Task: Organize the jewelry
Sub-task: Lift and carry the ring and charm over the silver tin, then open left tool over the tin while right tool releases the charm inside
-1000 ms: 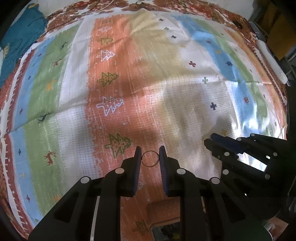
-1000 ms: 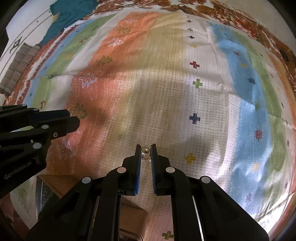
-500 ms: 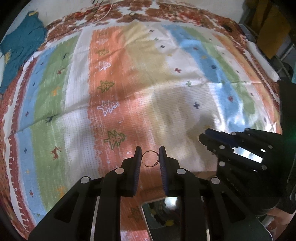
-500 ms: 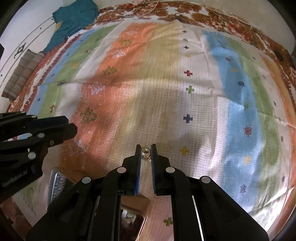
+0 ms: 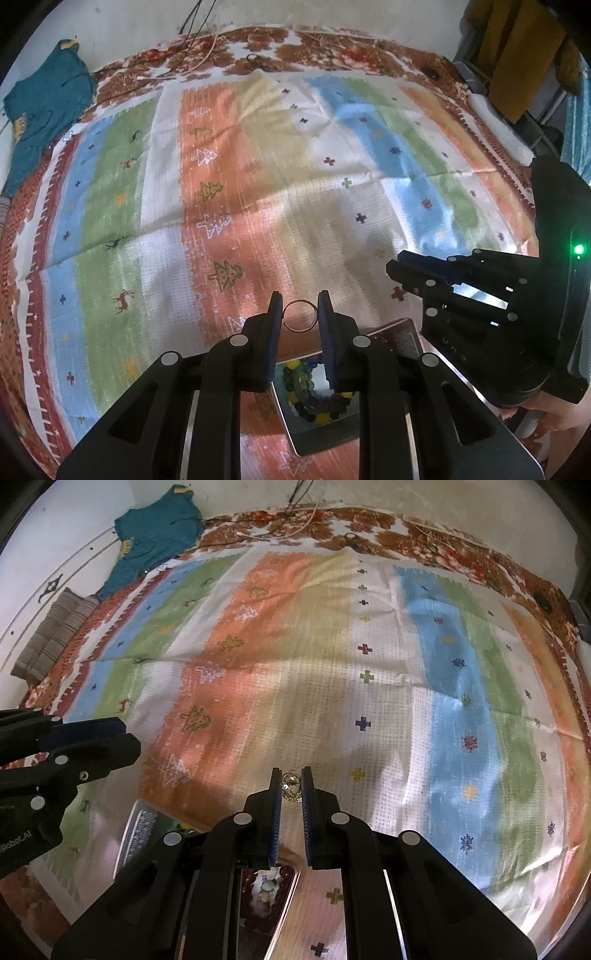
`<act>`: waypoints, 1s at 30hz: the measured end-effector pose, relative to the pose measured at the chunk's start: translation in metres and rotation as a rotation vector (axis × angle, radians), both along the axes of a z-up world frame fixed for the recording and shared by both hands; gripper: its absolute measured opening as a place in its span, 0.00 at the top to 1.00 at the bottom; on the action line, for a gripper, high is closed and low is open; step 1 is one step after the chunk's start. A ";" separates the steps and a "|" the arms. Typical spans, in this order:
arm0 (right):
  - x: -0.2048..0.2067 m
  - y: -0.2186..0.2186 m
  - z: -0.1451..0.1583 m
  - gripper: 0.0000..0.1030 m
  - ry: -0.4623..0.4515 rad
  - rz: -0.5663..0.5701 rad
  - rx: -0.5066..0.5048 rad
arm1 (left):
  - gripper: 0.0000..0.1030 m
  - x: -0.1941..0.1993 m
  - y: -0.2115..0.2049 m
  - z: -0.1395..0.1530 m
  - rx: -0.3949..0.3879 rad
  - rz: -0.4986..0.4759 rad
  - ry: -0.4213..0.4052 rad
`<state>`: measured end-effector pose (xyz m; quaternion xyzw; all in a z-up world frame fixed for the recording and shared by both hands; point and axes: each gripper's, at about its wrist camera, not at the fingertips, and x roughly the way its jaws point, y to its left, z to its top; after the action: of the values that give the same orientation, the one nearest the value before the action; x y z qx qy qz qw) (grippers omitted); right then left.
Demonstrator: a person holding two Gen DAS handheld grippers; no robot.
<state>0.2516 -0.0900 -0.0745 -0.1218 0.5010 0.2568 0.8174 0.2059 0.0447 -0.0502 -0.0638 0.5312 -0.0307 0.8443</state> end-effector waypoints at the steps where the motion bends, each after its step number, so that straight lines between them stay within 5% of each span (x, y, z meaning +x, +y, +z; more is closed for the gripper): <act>1: -0.003 0.000 0.003 0.89 -0.005 0.004 0.004 | 0.82 -0.002 -0.001 0.002 0.000 -0.002 -0.004; 30: -0.066 -0.017 0.025 0.89 -0.043 0.049 0.044 | 0.82 -0.058 -0.023 0.019 0.019 -0.054 -0.060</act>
<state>0.1858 -0.1073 -0.0499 -0.1214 0.4745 0.2852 0.8238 0.1475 0.0219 -0.0310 -0.0406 0.5073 -0.0506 0.8593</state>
